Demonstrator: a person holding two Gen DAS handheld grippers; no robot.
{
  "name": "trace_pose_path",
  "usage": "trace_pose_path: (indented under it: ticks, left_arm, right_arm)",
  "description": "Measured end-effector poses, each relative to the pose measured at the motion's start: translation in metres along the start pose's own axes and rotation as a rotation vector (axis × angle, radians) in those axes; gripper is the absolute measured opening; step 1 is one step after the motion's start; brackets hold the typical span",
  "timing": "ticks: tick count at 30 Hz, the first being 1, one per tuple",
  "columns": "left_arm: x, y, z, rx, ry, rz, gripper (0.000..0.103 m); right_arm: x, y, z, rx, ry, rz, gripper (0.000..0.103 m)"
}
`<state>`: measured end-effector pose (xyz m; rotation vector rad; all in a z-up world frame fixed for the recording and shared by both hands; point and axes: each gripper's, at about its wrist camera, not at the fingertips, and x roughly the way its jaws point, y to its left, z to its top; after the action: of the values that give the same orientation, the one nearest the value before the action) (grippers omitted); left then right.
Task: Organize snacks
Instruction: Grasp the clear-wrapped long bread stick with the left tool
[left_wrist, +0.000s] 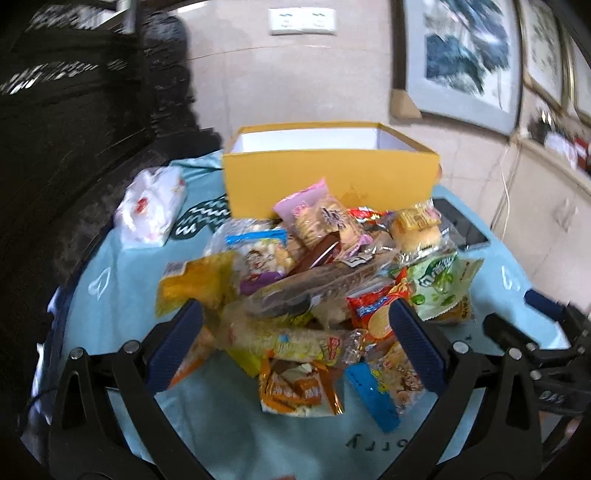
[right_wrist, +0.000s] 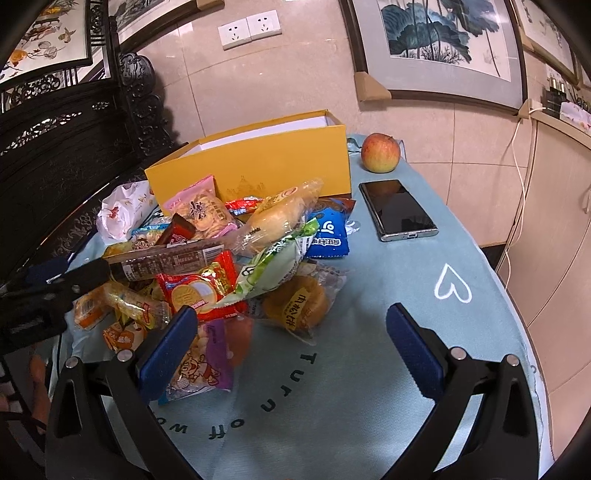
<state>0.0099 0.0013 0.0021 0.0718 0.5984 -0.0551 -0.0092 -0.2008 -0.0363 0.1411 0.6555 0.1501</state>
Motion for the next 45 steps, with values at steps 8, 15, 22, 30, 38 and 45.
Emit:
trace_pose_path:
  ticks: [8, 15, 22, 30, 38, 45]
  left_arm:
    - [0.049, -0.018, 0.008, 0.227, 0.099, -0.002, 0.101]
    - [0.089, -0.026, 0.002, 0.301, 0.214, -0.012, 0.101]
    - [0.071, -0.02, -0.004, 0.246, 0.233, -0.138, 0.04]
    - [0.067, -0.012, -0.012, 0.18, 0.295, -0.192, 0.041]
    - [0.089, -0.026, -0.001, 0.171, 0.346, -0.225, 0.031]
    - [0.069, 0.002, -0.001, 0.002, 0.324, -0.331, 0.028]
  right_arm:
    - [0.016, -0.017, 0.002, 0.053, 0.041, 0.005, 0.102]
    - [0.023, -0.018, 0.006, 0.035, 0.051, 0.002, 0.102]
    - [0.031, -0.021, 0.007, 0.048, 0.076, -0.002, 0.102]
    - [0.029, -0.017, 0.007, 0.033, 0.077, -0.007, 0.102]
    - [0.025, -0.014, 0.006, 0.005, 0.079, -0.01, 0.102]
    - [0.023, -0.02, 0.01, 0.015, 0.077, -0.011, 0.102]
